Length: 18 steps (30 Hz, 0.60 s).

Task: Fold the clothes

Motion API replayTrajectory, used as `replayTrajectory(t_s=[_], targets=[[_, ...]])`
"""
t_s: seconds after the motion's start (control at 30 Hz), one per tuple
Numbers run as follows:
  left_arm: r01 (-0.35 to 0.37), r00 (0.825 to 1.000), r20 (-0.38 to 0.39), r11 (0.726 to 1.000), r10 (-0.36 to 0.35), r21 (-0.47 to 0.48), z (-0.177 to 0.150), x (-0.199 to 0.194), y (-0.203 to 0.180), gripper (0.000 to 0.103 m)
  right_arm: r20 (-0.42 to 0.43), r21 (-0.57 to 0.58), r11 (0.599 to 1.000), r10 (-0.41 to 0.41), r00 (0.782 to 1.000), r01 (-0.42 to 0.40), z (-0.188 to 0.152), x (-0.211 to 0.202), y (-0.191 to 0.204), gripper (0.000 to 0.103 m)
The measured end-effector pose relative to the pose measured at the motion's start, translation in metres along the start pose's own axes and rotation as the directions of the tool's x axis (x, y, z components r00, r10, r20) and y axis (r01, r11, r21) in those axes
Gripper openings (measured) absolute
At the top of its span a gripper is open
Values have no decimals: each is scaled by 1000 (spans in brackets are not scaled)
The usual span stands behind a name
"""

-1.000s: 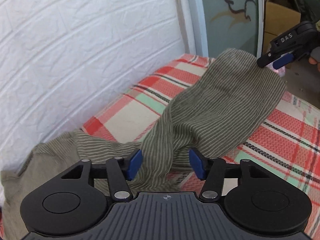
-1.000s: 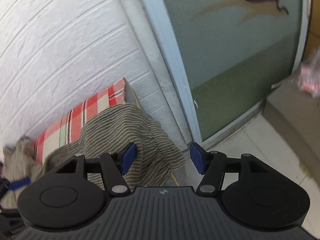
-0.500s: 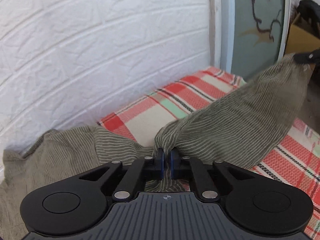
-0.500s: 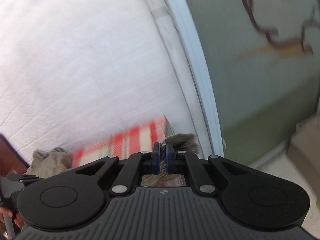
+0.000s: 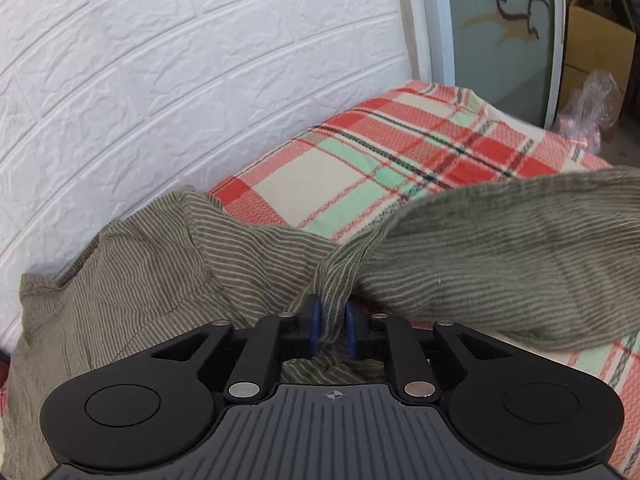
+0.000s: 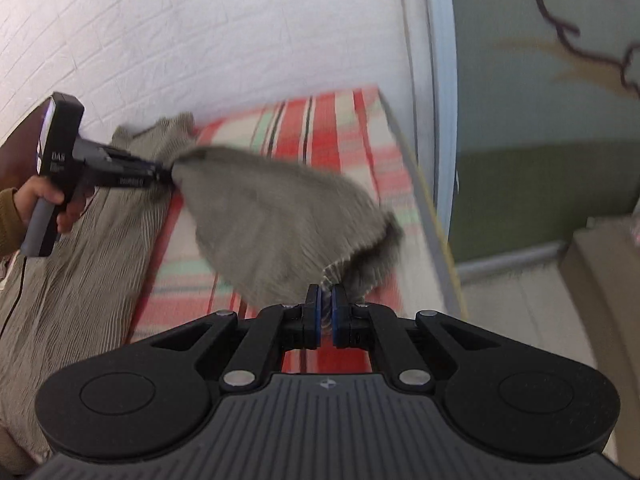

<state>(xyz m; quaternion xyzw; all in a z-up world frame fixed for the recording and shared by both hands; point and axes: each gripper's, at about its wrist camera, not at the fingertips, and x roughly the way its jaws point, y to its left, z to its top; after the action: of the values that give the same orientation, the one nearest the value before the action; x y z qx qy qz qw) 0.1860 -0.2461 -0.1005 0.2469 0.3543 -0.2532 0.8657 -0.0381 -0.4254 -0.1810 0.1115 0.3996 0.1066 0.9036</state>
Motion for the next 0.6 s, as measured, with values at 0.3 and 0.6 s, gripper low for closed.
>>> replayTrajectory(t_s=[0.3,0.6], targets=[[2,1000,0,1000,-2,20,0,-1,-9,57,169,175,985,-34,985,4,23,-34,-33,61],[22,999,-24,1000,-23,-16,0,3,-2,55,80,284,957,-82,993,56,59,42,-63,50]])
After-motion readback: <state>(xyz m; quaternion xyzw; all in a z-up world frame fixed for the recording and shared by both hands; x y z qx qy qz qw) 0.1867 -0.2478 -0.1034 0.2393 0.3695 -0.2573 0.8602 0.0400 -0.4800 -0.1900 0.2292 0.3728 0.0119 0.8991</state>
